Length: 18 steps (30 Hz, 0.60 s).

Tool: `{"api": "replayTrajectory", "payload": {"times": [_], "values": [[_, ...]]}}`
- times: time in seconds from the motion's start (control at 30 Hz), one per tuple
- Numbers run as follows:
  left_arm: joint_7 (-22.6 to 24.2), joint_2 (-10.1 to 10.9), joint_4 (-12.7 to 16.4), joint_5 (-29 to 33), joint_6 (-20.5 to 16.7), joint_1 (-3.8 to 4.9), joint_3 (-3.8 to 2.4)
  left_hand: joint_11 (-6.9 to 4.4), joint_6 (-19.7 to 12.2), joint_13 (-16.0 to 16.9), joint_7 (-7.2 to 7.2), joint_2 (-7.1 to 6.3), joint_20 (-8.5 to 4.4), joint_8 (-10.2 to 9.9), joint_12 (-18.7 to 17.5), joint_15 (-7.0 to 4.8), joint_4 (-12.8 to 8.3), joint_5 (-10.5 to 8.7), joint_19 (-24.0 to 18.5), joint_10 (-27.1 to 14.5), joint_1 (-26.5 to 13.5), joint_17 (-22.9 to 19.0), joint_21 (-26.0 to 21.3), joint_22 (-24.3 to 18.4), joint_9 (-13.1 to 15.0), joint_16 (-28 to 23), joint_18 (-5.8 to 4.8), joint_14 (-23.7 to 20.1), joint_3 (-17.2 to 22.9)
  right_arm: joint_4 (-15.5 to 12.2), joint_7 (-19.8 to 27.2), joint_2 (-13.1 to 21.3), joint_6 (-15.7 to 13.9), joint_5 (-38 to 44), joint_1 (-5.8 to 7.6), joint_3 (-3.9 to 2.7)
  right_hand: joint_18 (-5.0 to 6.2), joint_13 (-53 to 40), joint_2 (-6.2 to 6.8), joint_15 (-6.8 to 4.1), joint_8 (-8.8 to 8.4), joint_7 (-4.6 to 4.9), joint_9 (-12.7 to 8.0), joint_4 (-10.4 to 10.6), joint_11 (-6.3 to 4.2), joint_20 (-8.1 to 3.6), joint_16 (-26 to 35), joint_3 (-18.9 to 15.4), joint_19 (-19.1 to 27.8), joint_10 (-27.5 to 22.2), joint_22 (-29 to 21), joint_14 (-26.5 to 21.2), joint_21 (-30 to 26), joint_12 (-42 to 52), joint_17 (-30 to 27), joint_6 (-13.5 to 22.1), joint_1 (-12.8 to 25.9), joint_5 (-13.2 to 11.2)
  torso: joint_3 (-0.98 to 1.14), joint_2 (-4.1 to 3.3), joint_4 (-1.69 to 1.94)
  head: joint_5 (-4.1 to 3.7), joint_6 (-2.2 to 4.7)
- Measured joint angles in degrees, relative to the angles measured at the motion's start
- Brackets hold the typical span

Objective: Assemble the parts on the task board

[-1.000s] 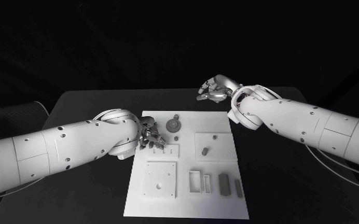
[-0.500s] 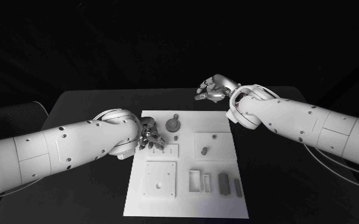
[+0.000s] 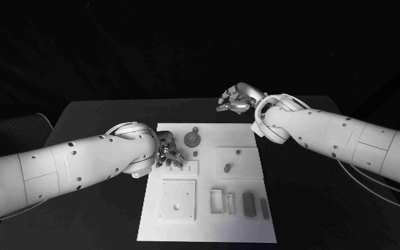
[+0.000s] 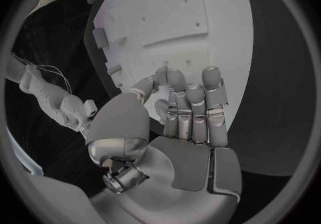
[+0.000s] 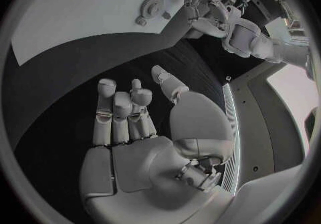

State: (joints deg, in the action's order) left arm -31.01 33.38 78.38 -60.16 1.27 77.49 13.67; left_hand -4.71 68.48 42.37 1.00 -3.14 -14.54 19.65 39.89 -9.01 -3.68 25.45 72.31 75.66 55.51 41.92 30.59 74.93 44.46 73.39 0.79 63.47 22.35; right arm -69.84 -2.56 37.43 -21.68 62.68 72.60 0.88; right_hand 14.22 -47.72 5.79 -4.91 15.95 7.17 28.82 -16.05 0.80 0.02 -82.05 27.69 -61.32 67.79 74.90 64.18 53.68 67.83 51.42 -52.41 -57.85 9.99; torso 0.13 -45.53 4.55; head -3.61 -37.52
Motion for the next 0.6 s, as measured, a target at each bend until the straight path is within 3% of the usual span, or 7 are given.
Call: {"api": "replayTrajectory", "payload": {"times": [0.6], "values": [[-0.14, -0.14, -0.1, -0.34, 0.57, -0.07, 0.0, 0.0, -0.13, -0.01, -0.08, 0.0, -0.03, 0.16, 0.0, 0.0, 0.09, 0.1, -0.01, -0.01, 0.0, -0.05, 0.23, -0.01, 0.09, 0.23, 0.0, 0.0, 0.11, 0.09, 0.0, -0.09, 0.08, 0.25, 0.0, 0.0, 0.0, 0.0, 0.0, 0.01, 0.0, 0.0, 0.04, 0.0, -0.01, 0.0, 0.0, 0.0, 0.0, 0.02, 0.0, -0.01, 0.0, 0.0, 0.0, 0.0, 0.0, 0.0, -0.03, 0.0, 0.01, -0.13, -0.12]]}}
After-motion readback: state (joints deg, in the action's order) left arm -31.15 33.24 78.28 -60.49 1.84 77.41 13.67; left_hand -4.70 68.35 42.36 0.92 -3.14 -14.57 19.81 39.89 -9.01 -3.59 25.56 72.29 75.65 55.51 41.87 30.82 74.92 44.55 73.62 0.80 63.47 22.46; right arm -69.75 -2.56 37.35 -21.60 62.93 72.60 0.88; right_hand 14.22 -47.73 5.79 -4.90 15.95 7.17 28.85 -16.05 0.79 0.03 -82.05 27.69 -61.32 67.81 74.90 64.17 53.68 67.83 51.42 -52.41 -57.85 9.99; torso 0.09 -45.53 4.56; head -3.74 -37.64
